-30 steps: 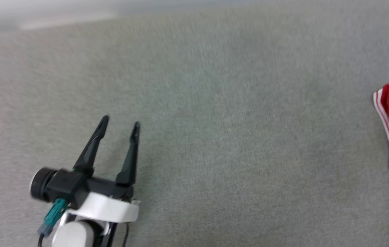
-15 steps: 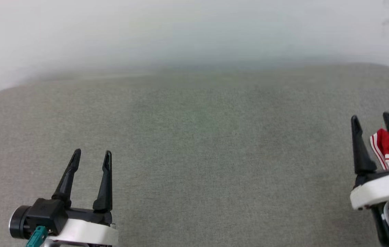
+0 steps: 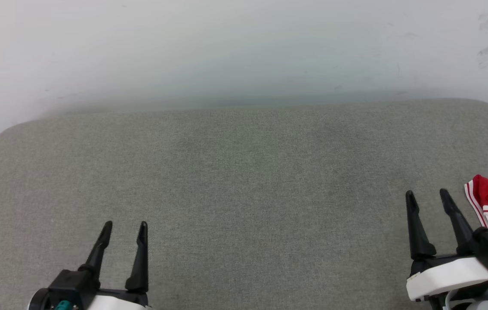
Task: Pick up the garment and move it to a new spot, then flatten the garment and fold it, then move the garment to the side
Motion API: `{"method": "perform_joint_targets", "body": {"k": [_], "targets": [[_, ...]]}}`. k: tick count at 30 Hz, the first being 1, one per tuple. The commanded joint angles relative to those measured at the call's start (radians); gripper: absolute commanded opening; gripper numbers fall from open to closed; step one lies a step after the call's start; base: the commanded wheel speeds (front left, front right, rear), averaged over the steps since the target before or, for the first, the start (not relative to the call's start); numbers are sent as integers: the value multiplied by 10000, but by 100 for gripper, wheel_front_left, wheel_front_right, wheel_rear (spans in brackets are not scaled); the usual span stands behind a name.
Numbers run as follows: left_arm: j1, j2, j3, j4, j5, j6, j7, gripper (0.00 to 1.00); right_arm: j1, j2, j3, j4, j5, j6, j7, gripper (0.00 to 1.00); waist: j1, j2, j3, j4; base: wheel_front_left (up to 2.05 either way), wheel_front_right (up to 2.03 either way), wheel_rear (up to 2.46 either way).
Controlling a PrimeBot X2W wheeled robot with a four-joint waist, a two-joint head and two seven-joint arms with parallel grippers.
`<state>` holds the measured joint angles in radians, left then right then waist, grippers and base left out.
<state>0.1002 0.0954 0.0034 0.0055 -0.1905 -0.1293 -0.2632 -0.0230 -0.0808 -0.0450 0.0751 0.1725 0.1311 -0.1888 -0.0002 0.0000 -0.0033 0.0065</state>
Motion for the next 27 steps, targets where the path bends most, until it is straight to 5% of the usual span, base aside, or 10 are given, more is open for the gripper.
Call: {"method": "perform_joint_targets", "body": {"k": [1,27], "targets": [[101,39,-114,31,-31,-11,-18,100,109,81,30,103,-29,-8,-101,100,2,0,-7,-2,0,0,0],[191,-50,180,30,133,-12,-18,100,-30,319,218,634,52,-8,-389,100,2,0,-111,-171,0,0,0]]}}
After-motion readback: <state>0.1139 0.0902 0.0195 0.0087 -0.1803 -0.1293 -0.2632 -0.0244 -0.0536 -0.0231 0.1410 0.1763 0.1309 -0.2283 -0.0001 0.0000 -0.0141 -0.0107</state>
